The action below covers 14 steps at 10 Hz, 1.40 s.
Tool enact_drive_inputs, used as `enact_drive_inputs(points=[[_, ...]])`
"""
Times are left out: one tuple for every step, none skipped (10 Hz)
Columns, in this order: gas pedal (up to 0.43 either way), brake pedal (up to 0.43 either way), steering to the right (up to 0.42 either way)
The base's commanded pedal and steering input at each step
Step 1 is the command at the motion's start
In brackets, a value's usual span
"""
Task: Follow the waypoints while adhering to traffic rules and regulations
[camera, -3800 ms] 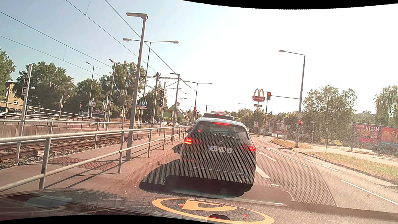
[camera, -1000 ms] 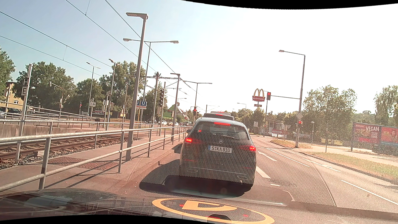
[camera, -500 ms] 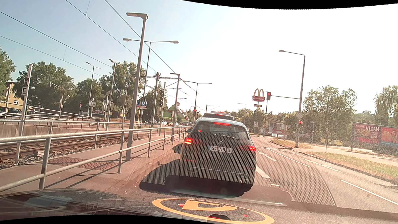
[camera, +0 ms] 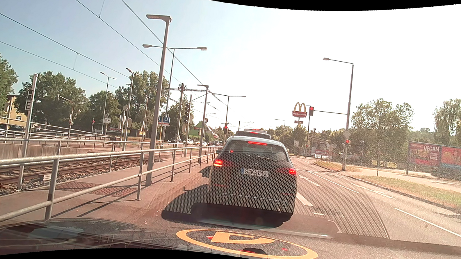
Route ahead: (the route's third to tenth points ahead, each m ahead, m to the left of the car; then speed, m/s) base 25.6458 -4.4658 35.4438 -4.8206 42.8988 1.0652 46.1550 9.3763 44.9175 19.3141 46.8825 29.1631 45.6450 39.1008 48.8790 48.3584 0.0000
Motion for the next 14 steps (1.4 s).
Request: enact_drive_inputs(points=[[0.000,0.238,0.006],[0.000,0.238,0.006],[0.000,0.238,0.006],[0.000,0.238,0.006],[0.000,0.238,0.006],[0.000,0.238,0.006],[0.000,0.238,0.006],[0.000,0.238,0.006],[0.000,0.238,0.006],[0.000,0.238,0.006],[0.000,0.238,0.006],[0.000,0.238,0.006],[0.000,0.238,0.006],[0.000,0.238,0.006]])
